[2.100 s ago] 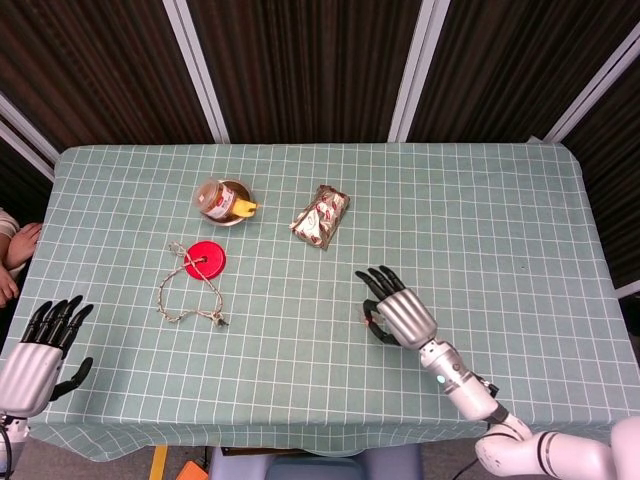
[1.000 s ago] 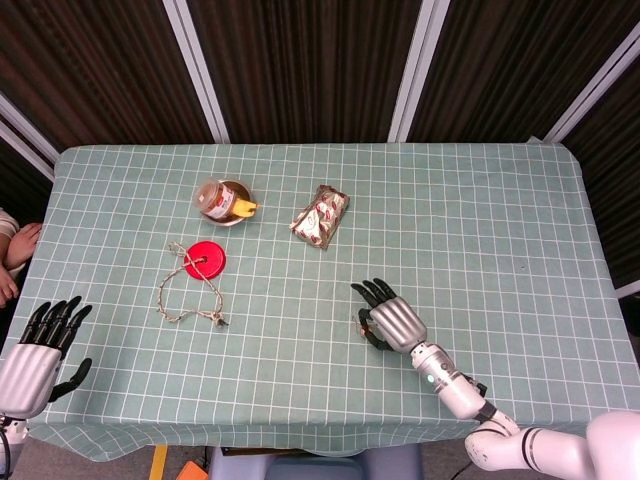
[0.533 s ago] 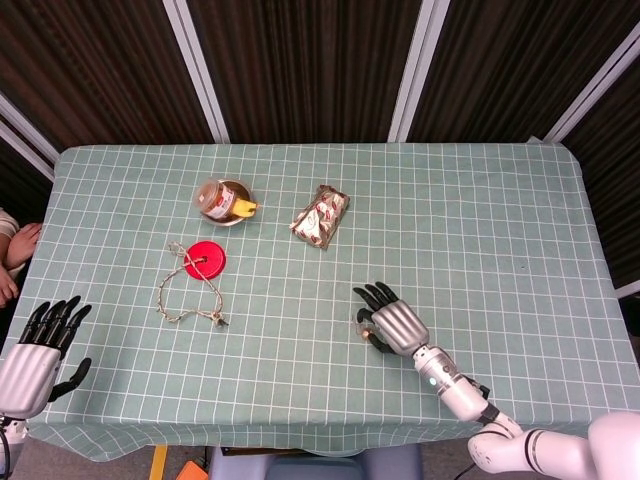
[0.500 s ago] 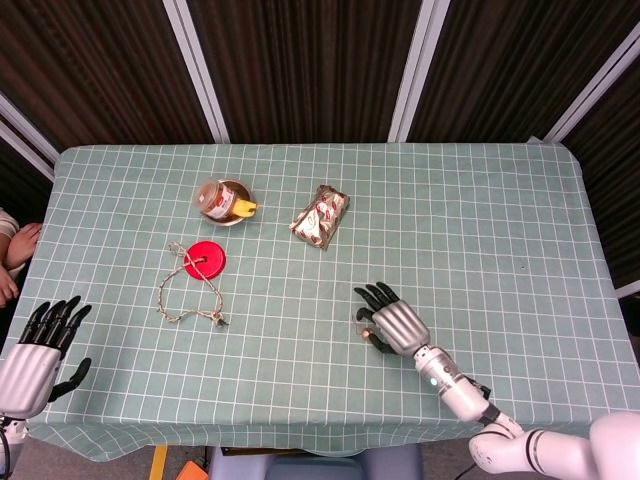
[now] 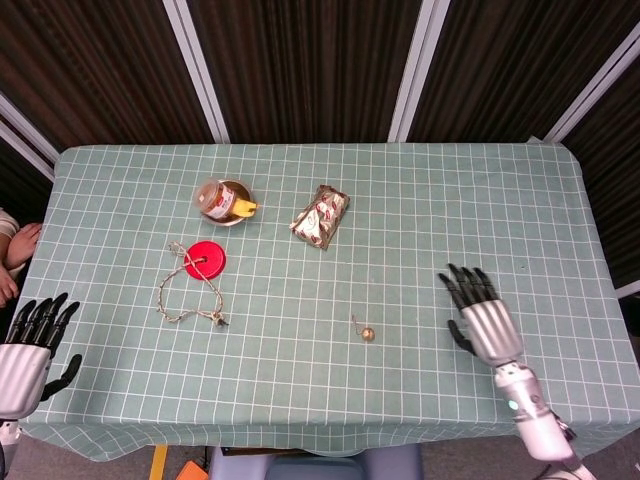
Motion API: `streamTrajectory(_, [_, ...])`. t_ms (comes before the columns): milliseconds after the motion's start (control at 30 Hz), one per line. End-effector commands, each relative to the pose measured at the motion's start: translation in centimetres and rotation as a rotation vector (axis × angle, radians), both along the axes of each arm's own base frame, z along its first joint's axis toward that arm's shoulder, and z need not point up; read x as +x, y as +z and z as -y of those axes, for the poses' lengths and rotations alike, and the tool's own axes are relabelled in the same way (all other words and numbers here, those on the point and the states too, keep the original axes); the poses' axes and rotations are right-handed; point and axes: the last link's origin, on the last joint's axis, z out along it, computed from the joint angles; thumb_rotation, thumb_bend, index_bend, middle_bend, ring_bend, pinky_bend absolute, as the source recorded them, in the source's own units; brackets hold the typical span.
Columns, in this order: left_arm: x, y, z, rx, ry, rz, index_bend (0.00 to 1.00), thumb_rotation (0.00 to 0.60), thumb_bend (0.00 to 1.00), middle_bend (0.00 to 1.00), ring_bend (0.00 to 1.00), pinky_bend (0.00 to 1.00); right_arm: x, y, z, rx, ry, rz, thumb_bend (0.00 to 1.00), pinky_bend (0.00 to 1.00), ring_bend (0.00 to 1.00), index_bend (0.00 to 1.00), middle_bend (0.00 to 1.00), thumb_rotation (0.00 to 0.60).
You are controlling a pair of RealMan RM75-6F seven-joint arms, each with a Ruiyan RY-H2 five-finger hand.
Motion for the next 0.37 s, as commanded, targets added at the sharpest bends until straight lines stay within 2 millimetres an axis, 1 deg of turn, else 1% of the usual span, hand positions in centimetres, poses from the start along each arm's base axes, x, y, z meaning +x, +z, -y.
streamTrajectory(33, [-0.04, -0.11, -0.06, 0.009, 0.013, -0.008, 0.00, 0.600, 0.40, 0.00, 0.00, 0.00, -4.15, 6.02, -5.92, -0.229, -0.211, -0.047, 0.48, 0.00, 0.00, 0.00, 0.00, 0.600])
streamTrajectory(67, [-0.07, -0.18, -0.14, 0.012, 0.020, -0.014, 0.00, 0.600, 0.40, 0.00, 0.00, 0.00, -4.74, 6.12, -6.59, -0.241, -0.235, -0.050, 0.46, 0.00, 0.00, 0.00, 0.00, 0.600])
streamTrajectory(100, [-0.06, -0.22, -0.21, 0.016, 0.024, -0.016, 0.00, 0.600, 0.40, 0.00, 0.00, 0.00, -5.01, 6.14, -6.81, -0.230, -0.242, -0.073, 0.45, 0.00, 0.00, 0.00, 0.00, 0.600])
streamTrajectory(233, [0.05, -0.37, -0.47, 0.022, 0.028, -0.016, 0.00, 0.600, 0.40, 0.00, 0.00, 0.00, -5.03, 6.59, -6.63, -0.219, -0.245, -0.066, 0.44, 0.00, 0.00, 0.00, 0.00, 0.600])
streamTrajectory(367, [0.31, -0.49, -0.42, 0.012, 0.012, -0.014, 0.00, 0.600, 0.40, 0.00, 0.00, 0.00, -4.89, 6.50, -6.92, -0.200, -0.237, -0.069, 0.44, 0.00, 0.00, 0.00, 0.00, 0.600])
